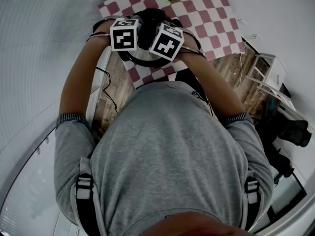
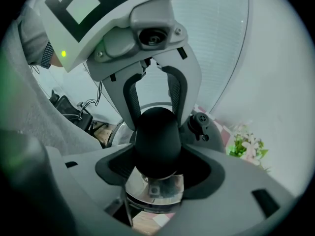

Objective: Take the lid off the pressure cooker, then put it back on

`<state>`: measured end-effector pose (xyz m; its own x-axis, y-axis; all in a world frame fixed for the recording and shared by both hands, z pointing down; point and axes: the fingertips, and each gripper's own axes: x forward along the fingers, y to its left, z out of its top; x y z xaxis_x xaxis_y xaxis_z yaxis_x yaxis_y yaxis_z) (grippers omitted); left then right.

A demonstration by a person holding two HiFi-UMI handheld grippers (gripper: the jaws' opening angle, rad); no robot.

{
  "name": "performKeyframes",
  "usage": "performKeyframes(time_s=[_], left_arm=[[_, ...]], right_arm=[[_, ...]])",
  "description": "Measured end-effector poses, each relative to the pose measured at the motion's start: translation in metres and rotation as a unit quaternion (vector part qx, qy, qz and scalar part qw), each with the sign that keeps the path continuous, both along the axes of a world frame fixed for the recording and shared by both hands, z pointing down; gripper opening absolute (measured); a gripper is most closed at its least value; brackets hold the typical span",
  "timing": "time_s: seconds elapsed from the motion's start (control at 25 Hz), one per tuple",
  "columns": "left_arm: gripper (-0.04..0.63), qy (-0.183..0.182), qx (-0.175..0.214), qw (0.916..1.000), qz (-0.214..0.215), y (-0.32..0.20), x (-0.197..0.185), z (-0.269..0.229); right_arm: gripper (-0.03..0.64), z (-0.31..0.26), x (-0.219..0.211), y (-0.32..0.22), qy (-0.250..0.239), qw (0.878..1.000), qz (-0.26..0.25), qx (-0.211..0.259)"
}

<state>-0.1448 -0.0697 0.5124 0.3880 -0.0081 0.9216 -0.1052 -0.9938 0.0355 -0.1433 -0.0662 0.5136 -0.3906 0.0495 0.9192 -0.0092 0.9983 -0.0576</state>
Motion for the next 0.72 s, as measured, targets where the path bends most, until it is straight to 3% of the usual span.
performKeyframes(time_s=[0.72], left_arm=[[0.296,0.027,-0.007,0.9987,-0.043,0.0050,0.0041,0.0000]], right_arm=[[0.293,0.0020,0.0036,0.0055,0.010,0.999,-0.043,0.004]])
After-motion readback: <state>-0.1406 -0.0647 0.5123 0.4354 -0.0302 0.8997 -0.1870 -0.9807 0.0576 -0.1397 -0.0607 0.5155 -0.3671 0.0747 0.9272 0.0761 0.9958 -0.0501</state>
